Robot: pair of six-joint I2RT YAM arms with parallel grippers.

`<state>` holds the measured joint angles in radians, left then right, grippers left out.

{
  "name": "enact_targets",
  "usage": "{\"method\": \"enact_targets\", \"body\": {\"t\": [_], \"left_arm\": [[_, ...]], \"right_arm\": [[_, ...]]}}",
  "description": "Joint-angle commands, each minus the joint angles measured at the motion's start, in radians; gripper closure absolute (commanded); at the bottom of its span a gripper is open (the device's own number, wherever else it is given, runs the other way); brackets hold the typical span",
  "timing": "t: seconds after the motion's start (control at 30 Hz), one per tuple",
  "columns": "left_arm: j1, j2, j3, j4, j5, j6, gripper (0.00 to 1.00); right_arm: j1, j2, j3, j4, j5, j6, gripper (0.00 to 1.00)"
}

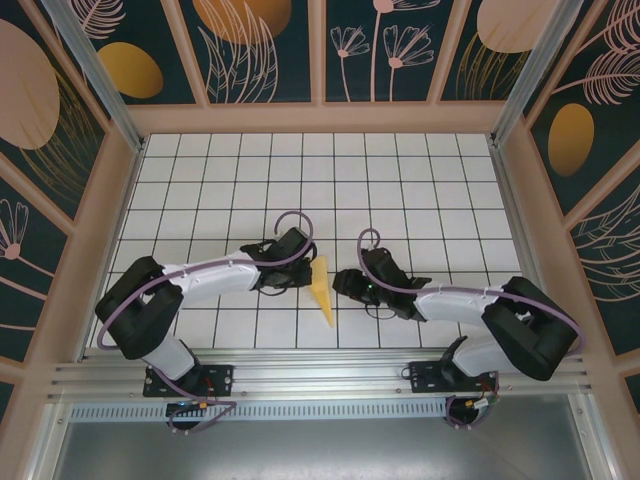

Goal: Fold a paper plane with a square sheet of paper (pick it up from the middle)
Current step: Turn over a paper plane at the center of the table, then move the paper plane to the center of the table.

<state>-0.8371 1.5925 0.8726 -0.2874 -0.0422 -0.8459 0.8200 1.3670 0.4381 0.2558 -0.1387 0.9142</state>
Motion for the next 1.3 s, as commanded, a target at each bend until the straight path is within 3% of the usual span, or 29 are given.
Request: {"method": "enact_targets", "body": {"t": [0.0,0.7,1.2,1.27], "left_arm": [[-0.002,-0.039,-0.032,0.008,-0.016,-0.005,0.86],[-0.002,-0.086,-0.099,0.034,-0.033,-0.007,0.91],[-0.001,-0.102,-0.121,0.044,-0.035,-0.015,0.9],[-0.002,-0.103,-0.121,0.045,-0.033,-0.014,0.9]], "right_arm": [[0.014,0.027,0.036,0.051,-0.071,-0.042,0.52],[0.111,0.174,0.169,0.033,-0.144,-0.109,0.5],[0.161,0.178,0.167,-0.011,-0.098,-0.087,0.47],[0.165,0.182,0.174,-0.034,-0.07,-0.085,0.52]]}}
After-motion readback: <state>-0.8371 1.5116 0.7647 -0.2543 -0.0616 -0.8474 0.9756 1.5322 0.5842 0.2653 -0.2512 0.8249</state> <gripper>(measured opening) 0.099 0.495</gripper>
